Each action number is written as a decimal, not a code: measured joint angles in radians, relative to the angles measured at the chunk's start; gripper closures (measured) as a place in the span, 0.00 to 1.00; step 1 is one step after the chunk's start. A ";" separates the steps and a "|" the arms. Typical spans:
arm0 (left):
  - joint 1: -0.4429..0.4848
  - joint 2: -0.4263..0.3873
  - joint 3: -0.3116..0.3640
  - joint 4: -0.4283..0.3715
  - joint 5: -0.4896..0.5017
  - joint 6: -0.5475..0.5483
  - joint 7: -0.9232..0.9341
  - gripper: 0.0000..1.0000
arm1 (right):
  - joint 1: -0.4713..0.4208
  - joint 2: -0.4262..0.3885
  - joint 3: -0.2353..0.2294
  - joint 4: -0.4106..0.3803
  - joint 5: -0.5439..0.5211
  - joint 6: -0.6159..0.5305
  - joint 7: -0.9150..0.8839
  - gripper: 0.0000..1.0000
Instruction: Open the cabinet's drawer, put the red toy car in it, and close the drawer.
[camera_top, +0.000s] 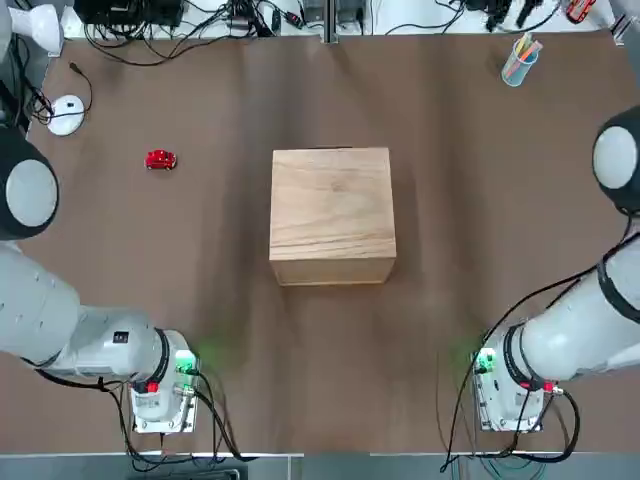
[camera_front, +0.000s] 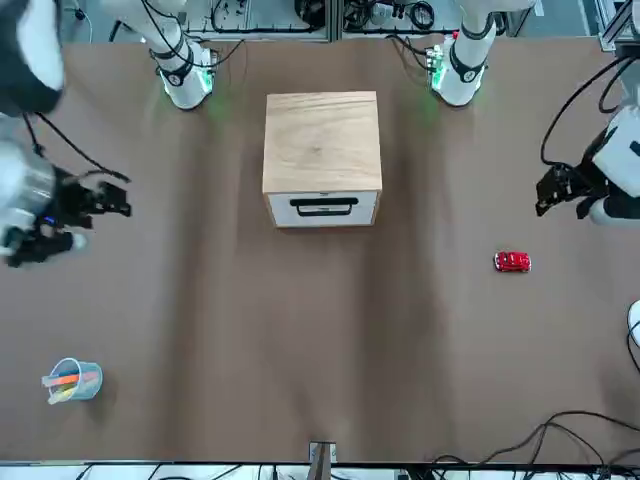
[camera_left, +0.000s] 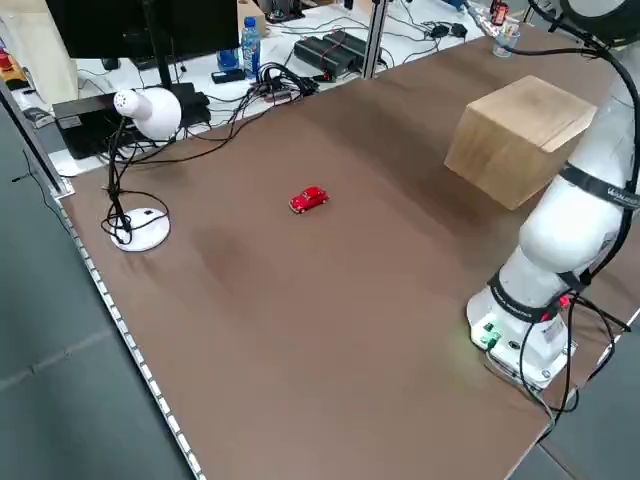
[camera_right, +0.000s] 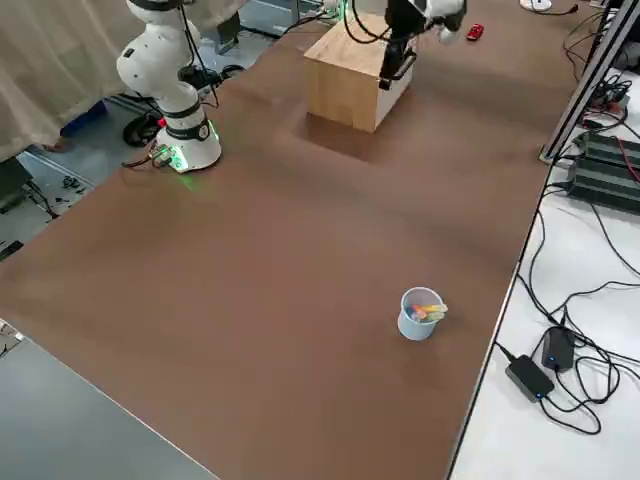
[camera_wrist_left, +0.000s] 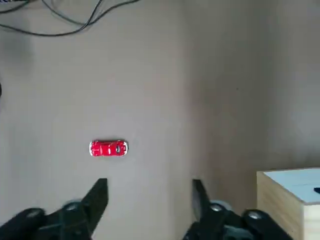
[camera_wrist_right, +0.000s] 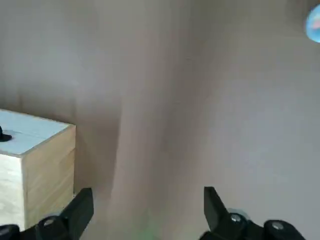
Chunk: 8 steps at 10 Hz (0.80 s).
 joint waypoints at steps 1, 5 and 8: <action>-0.001 0.001 -0.012 0.000 0.000 0.000 -0.001 0.50 | 0.044 0.043 0.001 0.000 0.015 0.017 0.001 0.03; -0.005 0.015 -0.111 -0.004 -0.006 0.000 -0.030 0.99 | 0.142 0.166 0.002 0.000 0.159 0.107 0.007 0.00; -0.045 0.065 -0.208 -0.035 -0.012 0.001 -0.178 0.99 | 0.163 0.221 0.003 0.002 0.298 0.174 -0.039 0.00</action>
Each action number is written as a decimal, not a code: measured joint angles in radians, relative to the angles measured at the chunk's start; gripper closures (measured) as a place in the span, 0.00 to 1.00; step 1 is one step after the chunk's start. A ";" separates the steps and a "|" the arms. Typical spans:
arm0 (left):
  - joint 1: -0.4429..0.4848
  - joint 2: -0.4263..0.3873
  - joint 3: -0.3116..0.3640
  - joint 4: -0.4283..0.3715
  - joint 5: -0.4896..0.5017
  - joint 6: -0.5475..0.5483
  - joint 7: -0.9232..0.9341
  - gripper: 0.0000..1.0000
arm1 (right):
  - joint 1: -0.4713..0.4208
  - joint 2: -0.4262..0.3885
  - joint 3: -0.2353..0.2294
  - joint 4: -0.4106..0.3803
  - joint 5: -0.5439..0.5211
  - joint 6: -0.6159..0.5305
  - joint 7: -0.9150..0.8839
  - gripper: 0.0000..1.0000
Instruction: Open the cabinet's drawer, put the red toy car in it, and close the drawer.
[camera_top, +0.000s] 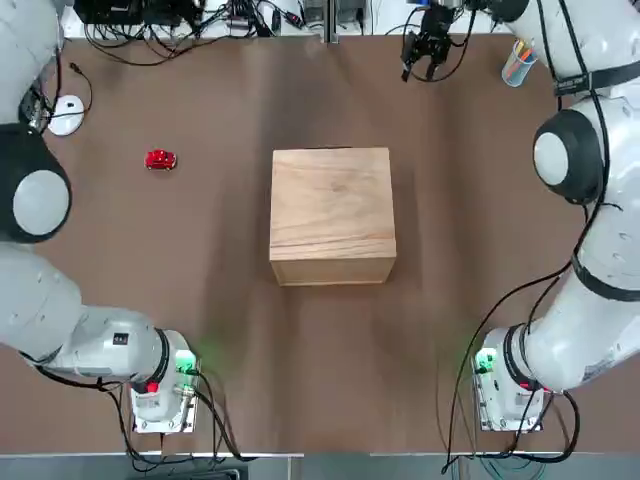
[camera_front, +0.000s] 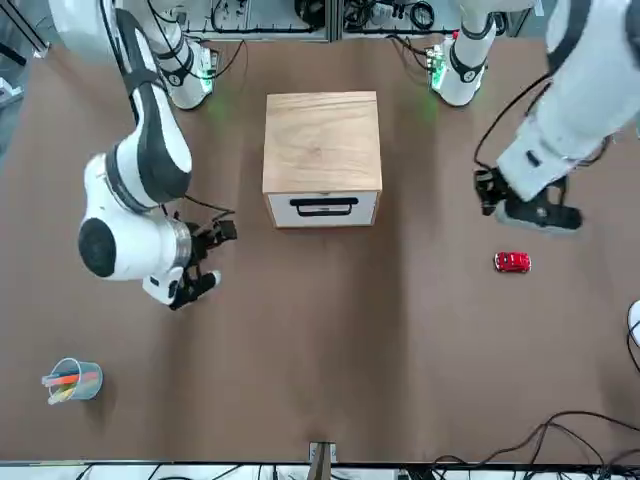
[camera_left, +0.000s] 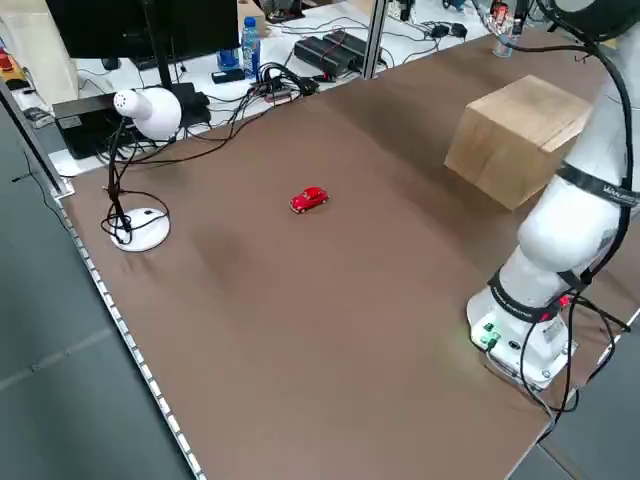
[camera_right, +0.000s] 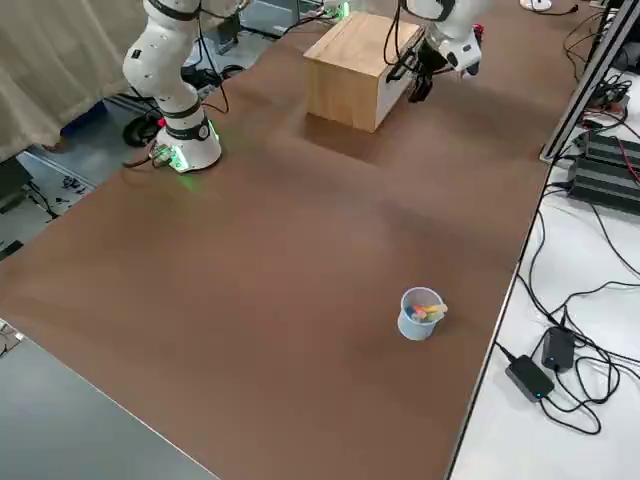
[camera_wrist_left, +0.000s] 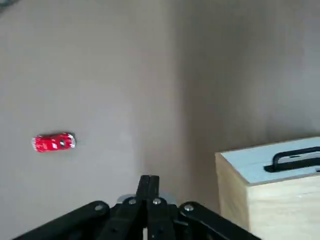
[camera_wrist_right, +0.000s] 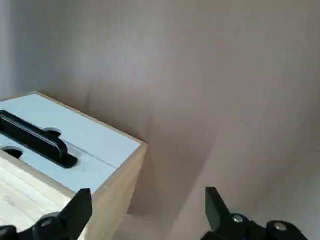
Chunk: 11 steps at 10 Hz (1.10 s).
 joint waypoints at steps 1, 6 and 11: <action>-0.042 0.026 -0.015 -0.006 -0.001 0.003 -0.053 0.99 | 0.005 0.009 0.000 0.001 0.072 0.013 -0.042 0.00; -0.245 0.166 -0.023 -0.009 -0.007 0.020 -0.261 0.99 | -0.053 0.154 -0.013 0.000 0.499 -0.016 -0.382 0.00; -0.299 0.253 -0.023 -0.007 -0.039 0.097 -0.338 0.99 | -0.050 0.254 -0.009 0.000 0.702 -0.120 -0.597 0.00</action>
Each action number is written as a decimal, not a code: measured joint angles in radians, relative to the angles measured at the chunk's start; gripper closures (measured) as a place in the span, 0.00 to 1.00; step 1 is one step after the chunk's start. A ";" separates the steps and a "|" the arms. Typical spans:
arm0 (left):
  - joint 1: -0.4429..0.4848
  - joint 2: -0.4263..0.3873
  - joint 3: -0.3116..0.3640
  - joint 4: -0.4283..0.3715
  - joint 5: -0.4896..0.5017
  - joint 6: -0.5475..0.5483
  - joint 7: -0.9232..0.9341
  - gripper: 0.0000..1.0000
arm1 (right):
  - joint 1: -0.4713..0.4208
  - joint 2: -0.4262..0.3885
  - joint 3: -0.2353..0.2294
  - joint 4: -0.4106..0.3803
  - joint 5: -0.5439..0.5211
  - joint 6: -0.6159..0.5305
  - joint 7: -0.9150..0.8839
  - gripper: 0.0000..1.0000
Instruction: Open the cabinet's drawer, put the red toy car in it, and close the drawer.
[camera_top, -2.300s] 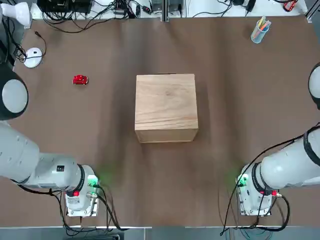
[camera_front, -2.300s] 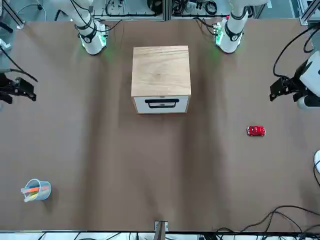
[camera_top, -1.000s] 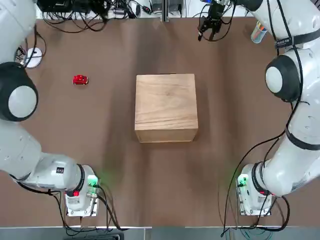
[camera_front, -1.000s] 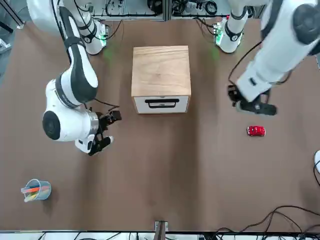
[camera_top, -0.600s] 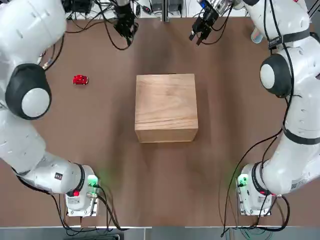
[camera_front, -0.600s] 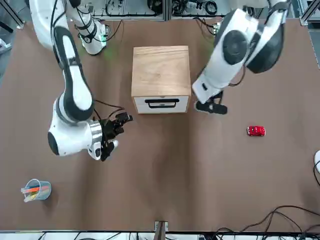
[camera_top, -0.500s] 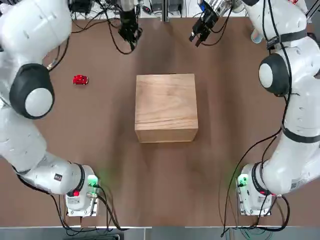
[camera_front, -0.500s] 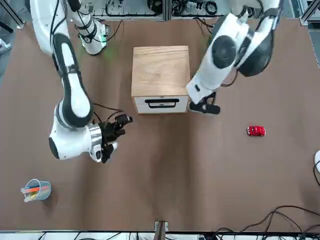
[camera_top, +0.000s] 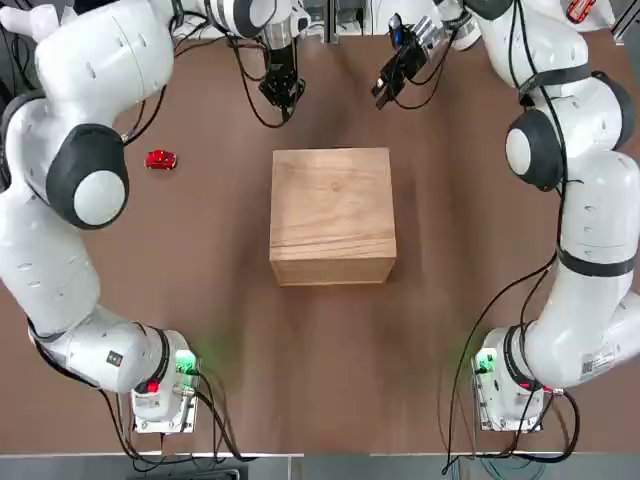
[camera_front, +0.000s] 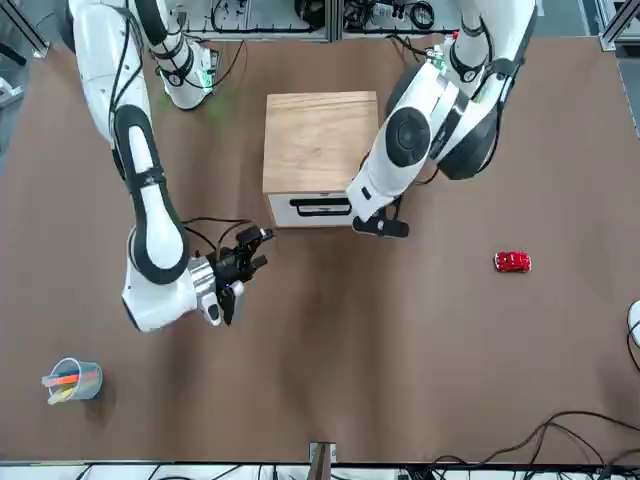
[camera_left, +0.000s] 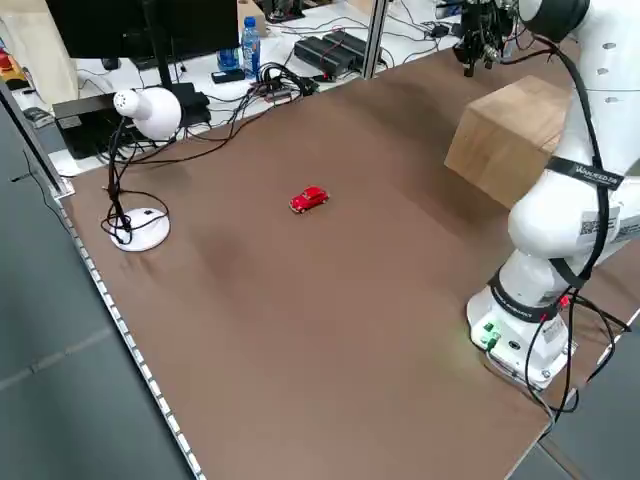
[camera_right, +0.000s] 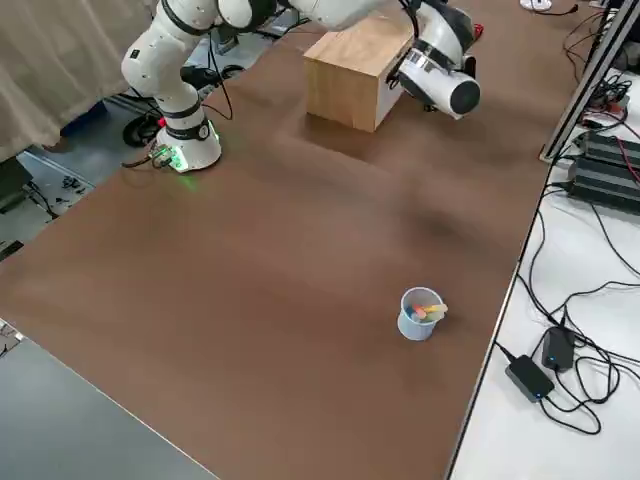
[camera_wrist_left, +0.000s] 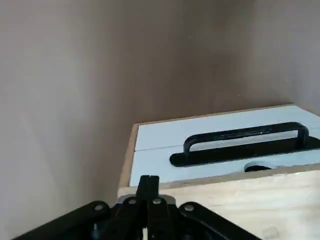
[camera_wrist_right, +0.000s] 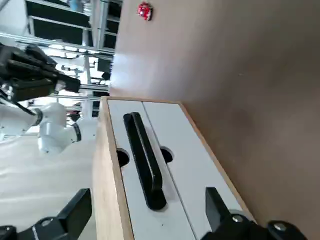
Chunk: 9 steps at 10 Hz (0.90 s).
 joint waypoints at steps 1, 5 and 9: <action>-0.010 0.011 0.000 0.000 0.000 0.008 -0.022 0.99 | 0.001 0.021 0.000 0.000 0.032 -0.033 -0.021 0.00; -0.022 0.031 0.000 0.000 -0.002 0.013 -0.038 0.99 | 0.017 0.044 0.003 0.001 0.043 -0.106 -0.006 0.00; -0.039 0.053 -0.001 -0.023 -0.030 0.012 -0.049 0.99 | 0.072 0.066 0.004 0.001 0.043 -0.041 0.020 0.00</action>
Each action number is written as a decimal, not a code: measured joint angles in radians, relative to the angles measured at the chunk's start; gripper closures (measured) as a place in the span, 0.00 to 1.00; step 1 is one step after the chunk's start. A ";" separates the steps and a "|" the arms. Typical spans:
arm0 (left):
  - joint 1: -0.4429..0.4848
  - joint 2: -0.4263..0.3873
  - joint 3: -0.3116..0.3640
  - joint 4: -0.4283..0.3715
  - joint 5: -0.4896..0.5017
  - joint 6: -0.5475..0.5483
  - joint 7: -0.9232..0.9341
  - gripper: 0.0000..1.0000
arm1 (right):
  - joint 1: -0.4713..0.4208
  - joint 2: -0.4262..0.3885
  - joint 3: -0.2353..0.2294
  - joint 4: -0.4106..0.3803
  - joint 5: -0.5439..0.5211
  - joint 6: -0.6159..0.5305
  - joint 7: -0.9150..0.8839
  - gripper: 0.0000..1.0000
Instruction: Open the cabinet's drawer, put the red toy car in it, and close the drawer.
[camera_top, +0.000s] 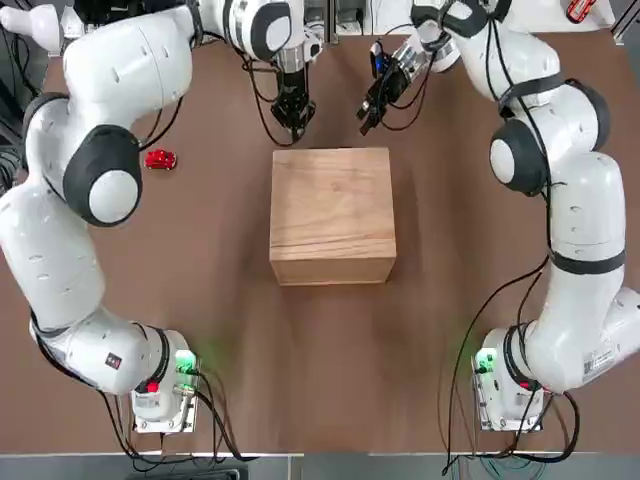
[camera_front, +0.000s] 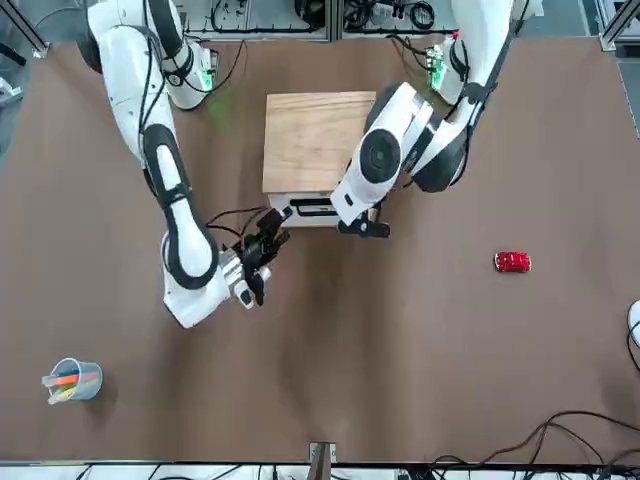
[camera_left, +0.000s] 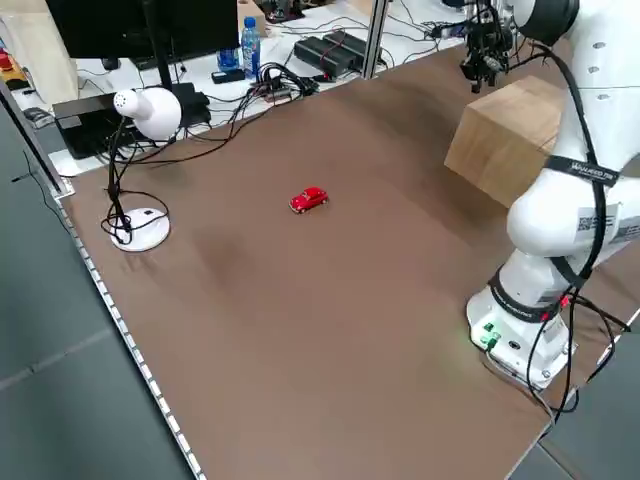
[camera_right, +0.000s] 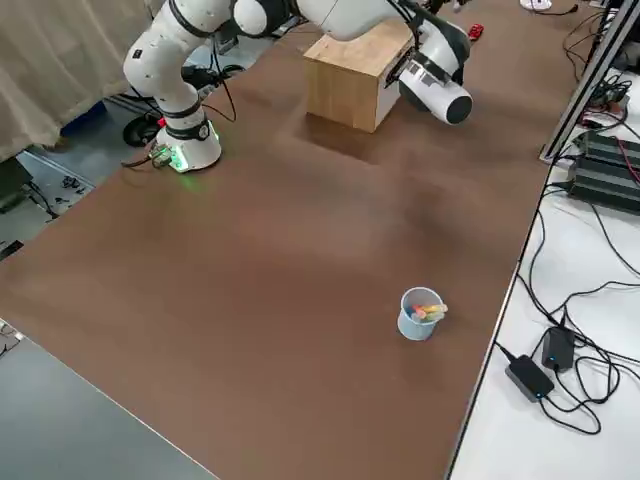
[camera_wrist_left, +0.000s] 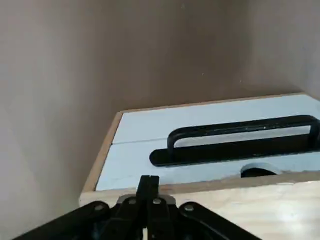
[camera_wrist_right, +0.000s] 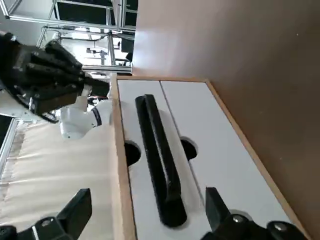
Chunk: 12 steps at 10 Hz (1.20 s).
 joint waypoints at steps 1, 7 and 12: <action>0.000 0.000 0.000 -0.007 -0.005 0.000 -0.004 0.99 | 0.004 0.010 0.000 0.000 0.000 0.008 0.000 0.00; -0.001 -0.006 -0.017 -0.015 -0.006 -0.029 -0.029 0.97 | 0.025 0.098 0.006 0.000 0.002 0.009 -0.003 0.00; -0.001 -0.007 -0.016 -0.016 -0.007 -0.031 -0.035 0.97 | 0.022 0.105 0.016 0.020 0.025 -0.058 0.002 0.00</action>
